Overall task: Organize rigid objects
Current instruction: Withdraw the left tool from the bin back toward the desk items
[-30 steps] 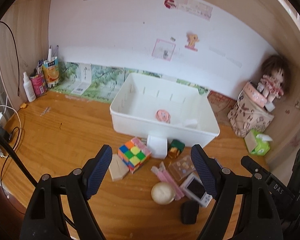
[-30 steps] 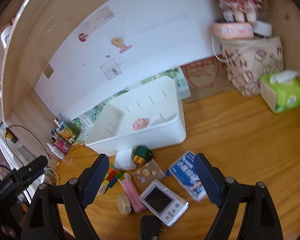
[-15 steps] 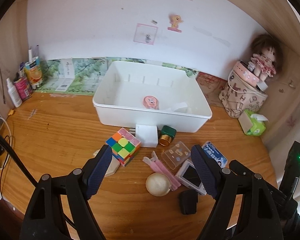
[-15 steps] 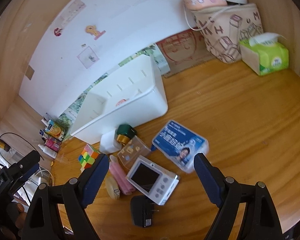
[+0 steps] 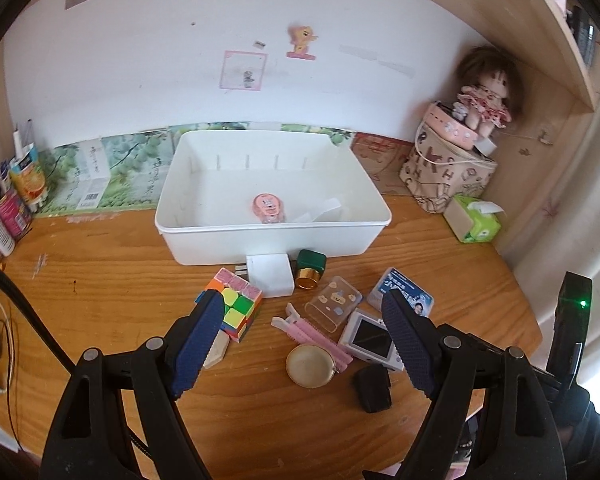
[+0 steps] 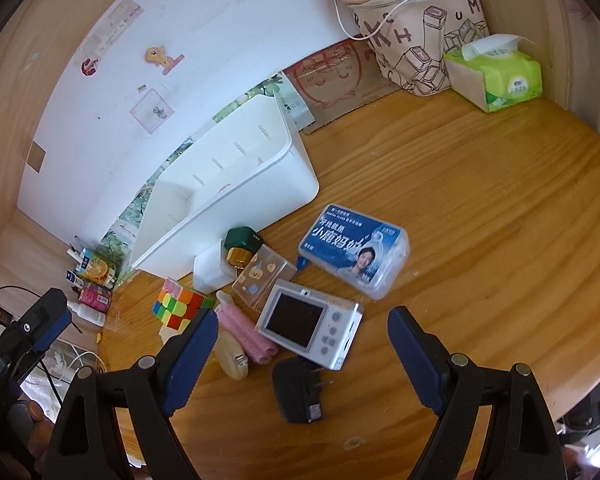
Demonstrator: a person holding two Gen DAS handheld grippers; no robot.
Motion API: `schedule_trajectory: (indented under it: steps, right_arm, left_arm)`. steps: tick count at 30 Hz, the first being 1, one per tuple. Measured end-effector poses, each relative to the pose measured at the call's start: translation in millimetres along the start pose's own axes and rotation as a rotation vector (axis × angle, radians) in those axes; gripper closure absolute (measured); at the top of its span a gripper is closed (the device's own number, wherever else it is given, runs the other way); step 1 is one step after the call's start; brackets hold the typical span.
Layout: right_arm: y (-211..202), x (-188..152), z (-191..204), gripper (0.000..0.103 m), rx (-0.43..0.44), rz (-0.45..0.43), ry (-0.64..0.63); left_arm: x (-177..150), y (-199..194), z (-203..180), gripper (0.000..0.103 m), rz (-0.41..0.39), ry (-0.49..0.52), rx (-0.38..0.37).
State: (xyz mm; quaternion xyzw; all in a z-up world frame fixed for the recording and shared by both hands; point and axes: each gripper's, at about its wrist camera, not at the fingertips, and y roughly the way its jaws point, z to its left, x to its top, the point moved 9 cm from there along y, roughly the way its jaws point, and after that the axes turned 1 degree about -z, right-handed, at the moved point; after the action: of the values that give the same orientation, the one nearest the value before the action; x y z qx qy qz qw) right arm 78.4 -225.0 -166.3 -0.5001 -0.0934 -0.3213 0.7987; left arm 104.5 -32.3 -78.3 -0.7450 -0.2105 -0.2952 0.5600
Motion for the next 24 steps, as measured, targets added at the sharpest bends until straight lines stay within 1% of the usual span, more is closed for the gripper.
schedule_trajectory:
  steps: [5,12,16,20,24]
  right_arm:
    - [-8.9,-6.8,8.4,0.016,-0.03,-0.011,0.019]
    - [-13.3,-12.6,13.1,0.016,-0.074,-0.041,0.029]
    - [-10.4,-19.4,10.6,0.016,-0.098,-0.031,0.04]
    - [-9.8,-19.4,5.2,0.016,-0.122,-0.046,0.061]
    - [-4.8,-24.5,-1.9,0.016,-0.143,-0.037,0.076]
  left_arm:
    - [-2.5,0.1,-1.3,0.02,0.025,0.035,-0.043]
    - [-12.7,9.1,4.4,0.02,0.077,0.066,-0.075]
    - [-23.6,20.2,9.0,0.02,0.138,0.074,-0.071]
    - [-30.0,32.3,14.0,0.02,0.193,0.082,-0.058]
    - [-37.0,46.3,17.4,0.02,0.255,0.069,-0.072]
